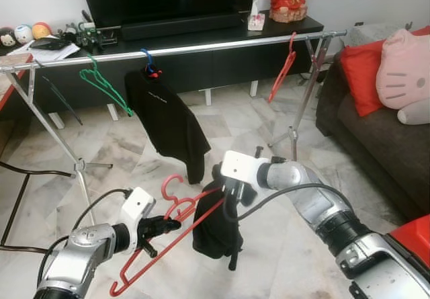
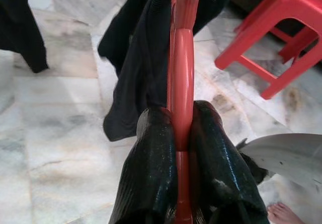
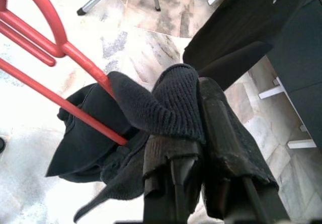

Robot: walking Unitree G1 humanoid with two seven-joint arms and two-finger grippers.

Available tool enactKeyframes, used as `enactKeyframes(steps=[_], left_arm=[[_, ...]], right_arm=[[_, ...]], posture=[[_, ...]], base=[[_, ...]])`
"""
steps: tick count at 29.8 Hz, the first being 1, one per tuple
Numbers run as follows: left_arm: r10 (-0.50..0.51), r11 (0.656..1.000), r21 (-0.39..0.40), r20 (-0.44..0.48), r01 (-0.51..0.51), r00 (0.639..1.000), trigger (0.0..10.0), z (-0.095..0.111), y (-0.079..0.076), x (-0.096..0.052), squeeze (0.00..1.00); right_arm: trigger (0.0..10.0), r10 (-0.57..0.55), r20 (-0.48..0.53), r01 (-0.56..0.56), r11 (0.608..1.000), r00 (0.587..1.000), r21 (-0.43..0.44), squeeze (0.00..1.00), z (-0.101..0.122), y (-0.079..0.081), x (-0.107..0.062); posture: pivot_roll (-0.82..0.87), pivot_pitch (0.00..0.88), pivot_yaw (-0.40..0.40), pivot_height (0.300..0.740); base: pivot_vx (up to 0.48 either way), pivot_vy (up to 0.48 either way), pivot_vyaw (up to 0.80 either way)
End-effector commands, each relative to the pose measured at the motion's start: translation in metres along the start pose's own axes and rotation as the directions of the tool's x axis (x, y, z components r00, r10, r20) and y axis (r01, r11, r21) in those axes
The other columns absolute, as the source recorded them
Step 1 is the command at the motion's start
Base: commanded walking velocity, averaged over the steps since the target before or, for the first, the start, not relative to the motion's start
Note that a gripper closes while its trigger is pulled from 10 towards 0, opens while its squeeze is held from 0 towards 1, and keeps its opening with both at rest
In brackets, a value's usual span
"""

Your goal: Hang hanger

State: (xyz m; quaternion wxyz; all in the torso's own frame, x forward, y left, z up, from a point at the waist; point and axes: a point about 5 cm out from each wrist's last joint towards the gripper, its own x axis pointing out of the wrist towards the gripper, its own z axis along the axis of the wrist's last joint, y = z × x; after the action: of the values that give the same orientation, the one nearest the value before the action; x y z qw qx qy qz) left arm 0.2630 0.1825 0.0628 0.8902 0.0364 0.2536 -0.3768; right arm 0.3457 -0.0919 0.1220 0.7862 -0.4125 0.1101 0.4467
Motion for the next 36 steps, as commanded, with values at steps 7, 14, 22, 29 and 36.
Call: enactKeyframes(steps=[7,14,22,29,36], left_arm=[[0.199,0.979,0.041,-0.030,-0.198,0.980,10.0,0.002,0.020,0.005,0.00],[0.210,0.976,0.061,-0.059,-0.207,0.976,10.0,-0.001,0.022,0.003,0.00],[0.157,0.986,0.067,-0.069,-0.153,0.985,10.0,-0.004,0.015,-0.004,0.00],[0.130,0.989,0.079,-0.071,-0.125,0.989,10.0,-0.003,0.011,-0.007,0.00],[0.149,0.986,0.078,-0.034,-0.146,0.988,10.0,0.003,0.011,-0.004,0.00]], right_arm=[[10.0,0.001,0.078,-0.001,1.000,0.997,-0.010,0.00,0.019,-0.001,0.000],[10.0,-0.024,0.060,0.023,1.000,0.998,0.013,0.00,0.017,-0.002,0.002],[10.0,-0.120,-0.018,0.121,0.992,0.993,0.040,0.00,0.007,-0.010,0.005],[10.0,-0.194,-0.054,0.198,0.976,0.980,0.087,0.00,0.002,-0.014,0.008],[10.0,-0.173,-0.039,0.176,0.977,0.984,0.120,0.00,0.005,-0.010,0.010]], posture=[[-0.08,0.000,0.056,0.740],[-0.08,0.000,0.056,0.740],[-0.07,0.000,0.055,0.740],[-0.07,0.000,0.054,0.740],[-0.08,0.000,0.055,0.740]], base=[[0.000,0.000,0.00],[0.000,0.000,0.00],[0.000,0.000,0.00],[0.000,0.000,0.00],[0.000,0.000,0.00]])
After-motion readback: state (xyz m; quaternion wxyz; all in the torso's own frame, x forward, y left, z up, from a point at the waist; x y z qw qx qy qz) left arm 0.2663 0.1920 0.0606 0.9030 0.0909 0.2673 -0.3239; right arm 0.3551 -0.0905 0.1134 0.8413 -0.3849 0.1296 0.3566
